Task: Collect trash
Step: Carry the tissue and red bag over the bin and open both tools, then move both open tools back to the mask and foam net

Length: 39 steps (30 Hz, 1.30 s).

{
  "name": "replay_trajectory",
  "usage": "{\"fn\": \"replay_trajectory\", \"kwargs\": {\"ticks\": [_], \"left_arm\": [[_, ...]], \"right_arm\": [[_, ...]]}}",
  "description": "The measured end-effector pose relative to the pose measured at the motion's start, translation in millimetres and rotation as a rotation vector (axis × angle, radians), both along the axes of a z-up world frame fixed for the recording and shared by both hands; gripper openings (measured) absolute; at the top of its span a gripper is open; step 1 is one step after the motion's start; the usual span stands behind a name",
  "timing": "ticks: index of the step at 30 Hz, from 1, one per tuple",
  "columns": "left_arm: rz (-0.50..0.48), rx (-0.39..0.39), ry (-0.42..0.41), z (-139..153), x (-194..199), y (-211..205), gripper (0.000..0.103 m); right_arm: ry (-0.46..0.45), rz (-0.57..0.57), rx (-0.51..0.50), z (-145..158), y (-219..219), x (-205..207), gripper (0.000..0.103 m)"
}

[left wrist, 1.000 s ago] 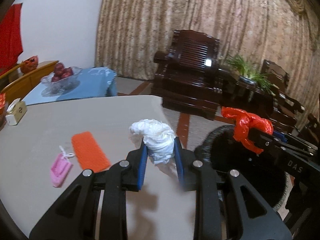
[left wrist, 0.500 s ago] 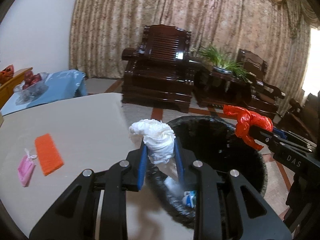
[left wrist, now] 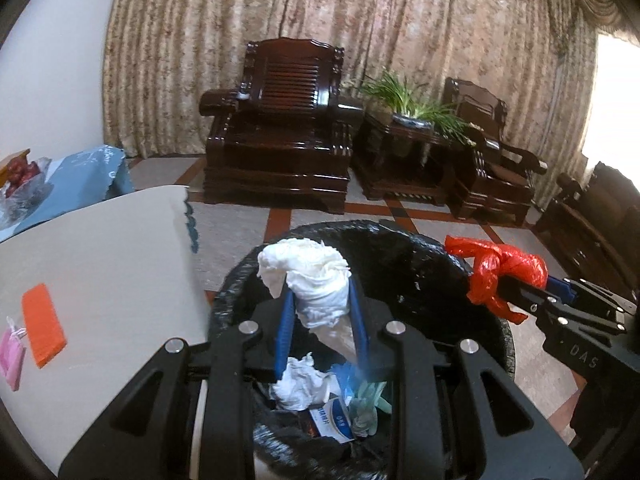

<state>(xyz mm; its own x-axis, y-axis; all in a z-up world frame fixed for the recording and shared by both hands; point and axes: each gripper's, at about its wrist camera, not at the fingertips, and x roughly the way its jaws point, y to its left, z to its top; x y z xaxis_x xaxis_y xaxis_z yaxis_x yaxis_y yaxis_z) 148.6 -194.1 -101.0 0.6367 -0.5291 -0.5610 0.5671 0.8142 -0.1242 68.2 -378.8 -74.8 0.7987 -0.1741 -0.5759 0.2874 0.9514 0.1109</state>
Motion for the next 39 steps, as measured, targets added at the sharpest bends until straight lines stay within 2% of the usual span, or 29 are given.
{"fn": "replay_trajectory", "kwargs": {"ticks": [4,6,7,8,10,11,13,17,21,26,30,39], "left_arm": [[-0.020,0.007,0.020,-8.5,5.7,-11.8,0.026],[-0.028,0.002,0.027,-10.4,6.9,-14.7,0.032],[-0.031,0.000,0.033,-11.4,7.6,-16.5,0.038],[-0.026,0.001,0.031,-11.8,7.8,-16.7,0.043],[-0.026,-0.005,0.029,-12.3,8.3,-15.6,0.049],[-0.025,-0.006,0.029,-11.0,9.8,-14.7,0.058],[-0.010,-0.011,0.025,-10.4,10.4,-10.9,0.064],[0.024,-0.017,0.015,-5.5,13.0,3.8,0.078],[0.068,-0.017,-0.008,2.5,15.3,31.3,0.082],[0.167,-0.021,-0.010,8.1,22.0,84.7,0.083],[0.265,-0.006,-0.019,10.8,28.2,136.4,0.085],[0.483,0.051,-0.025,7.9,43.1,245.1,0.085]], "right_arm": [[0.030,-0.020,-0.002,-9.9,-11.4,2.0,0.040],[0.044,-0.037,-0.012,-14.0,-15.2,2.8,0.041],[0.049,-0.039,-0.016,-15.3,-16.4,3.4,0.047],[0.055,-0.045,-0.022,-16.6,-17.9,3.7,0.059],[0.057,-0.069,-0.034,-18.3,-19.1,2.1,0.073],[0.055,-0.078,-0.038,-18.1,-20.1,0.2,0.084],[0.052,-0.099,-0.052,-17.7,-19.7,-1.2,0.097],[0.042,-0.098,-0.047,-15.7,-16.0,-1.8,0.097],[0.010,-0.073,-0.039,-8.2,-6.9,-0.5,0.097],[-0.027,-0.008,-0.031,4.5,21.9,14.5,0.097],[-0.046,0.079,-0.019,10.0,57.7,35.4,0.097],[-0.068,0.323,-0.006,9.3,167.9,99.9,0.097]]}}
